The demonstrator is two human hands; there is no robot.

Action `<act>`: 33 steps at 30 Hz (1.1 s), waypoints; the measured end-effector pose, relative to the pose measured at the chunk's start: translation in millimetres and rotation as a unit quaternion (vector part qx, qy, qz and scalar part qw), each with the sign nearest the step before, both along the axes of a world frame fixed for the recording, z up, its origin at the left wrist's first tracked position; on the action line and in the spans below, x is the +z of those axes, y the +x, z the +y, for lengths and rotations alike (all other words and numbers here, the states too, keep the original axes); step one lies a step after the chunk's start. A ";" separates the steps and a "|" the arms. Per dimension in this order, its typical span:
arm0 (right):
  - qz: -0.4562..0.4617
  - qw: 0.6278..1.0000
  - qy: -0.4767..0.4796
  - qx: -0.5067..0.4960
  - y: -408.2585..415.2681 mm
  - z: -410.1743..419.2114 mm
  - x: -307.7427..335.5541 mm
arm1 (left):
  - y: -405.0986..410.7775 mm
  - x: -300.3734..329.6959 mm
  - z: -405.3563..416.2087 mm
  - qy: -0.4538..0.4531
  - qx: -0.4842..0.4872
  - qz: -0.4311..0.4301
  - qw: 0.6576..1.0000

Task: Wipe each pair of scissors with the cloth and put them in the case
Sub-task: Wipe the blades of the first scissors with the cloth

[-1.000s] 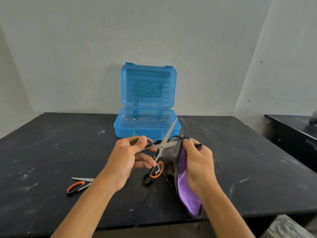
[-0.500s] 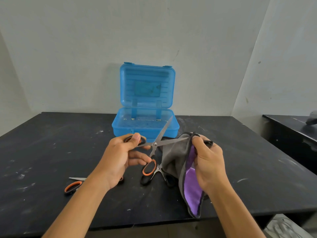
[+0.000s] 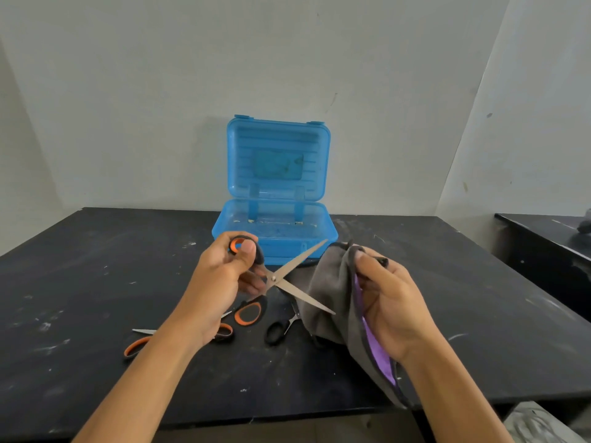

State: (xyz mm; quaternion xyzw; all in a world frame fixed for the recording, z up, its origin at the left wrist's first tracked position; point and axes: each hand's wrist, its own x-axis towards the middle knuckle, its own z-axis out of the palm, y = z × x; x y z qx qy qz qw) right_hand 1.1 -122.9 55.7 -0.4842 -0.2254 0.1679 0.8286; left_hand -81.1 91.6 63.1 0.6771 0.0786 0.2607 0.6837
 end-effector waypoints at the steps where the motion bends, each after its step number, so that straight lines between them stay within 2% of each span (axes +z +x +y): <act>1: 0.000 1.000 -0.004 -0.006 1.2 1.9 2.6 | 0.3 0.9 -3.4 -0.003 -0.009 -0.006 1.000; 4: 0.021 0.998 -0.012 0.056 -3.4 8.0 6.4 | 1.7 3.6 -11.4 0.004 -0.030 -0.023 0.999; 6: -0.007 0.995 -0.058 0.078 -5.0 9.6 2.7 | 2.3 6.3 -15.6 0.015 -0.040 -0.030 0.999; 11: -0.121 0.980 -0.149 0.054 -1.5 9.4 -1.8 | 2.0 11.1 -22.8 0.074 -0.070 -0.030 0.994; 14: -0.147 0.971 -0.183 0.041 -2.8 13.1 -2.9 | 2.8 12.6 -24.3 0.109 -0.087 -0.018 0.990; 18: -0.165 0.956 -0.239 -0.038 -4.9 18.6 -6.3 | 4.9 11.3 -27.6 0.142 -0.105 0.015 0.984; 20: -0.159 0.956 -0.243 -0.045 -6.6 19.1 -8.0 | 5.9 9.8 -28.4 0.140 -0.104 0.022 0.984; 24: -0.123 0.971 -0.202 0.024 -9.1 16.6 -11.3 | 6.3 7.6 -26.5 0.147 -0.108 0.021 0.983; 29: -0.152 0.954 -0.255 -0.041 -9.0 17.8 -14.9 | 5.8 3.3 -25.9 0.151 -0.117 0.029 0.981; 33: -0.128 0.963 -0.236 0.011 -9.9 14.5 -15.8 | 5.0 2.5 -25.2 0.150 -0.118 0.022 0.981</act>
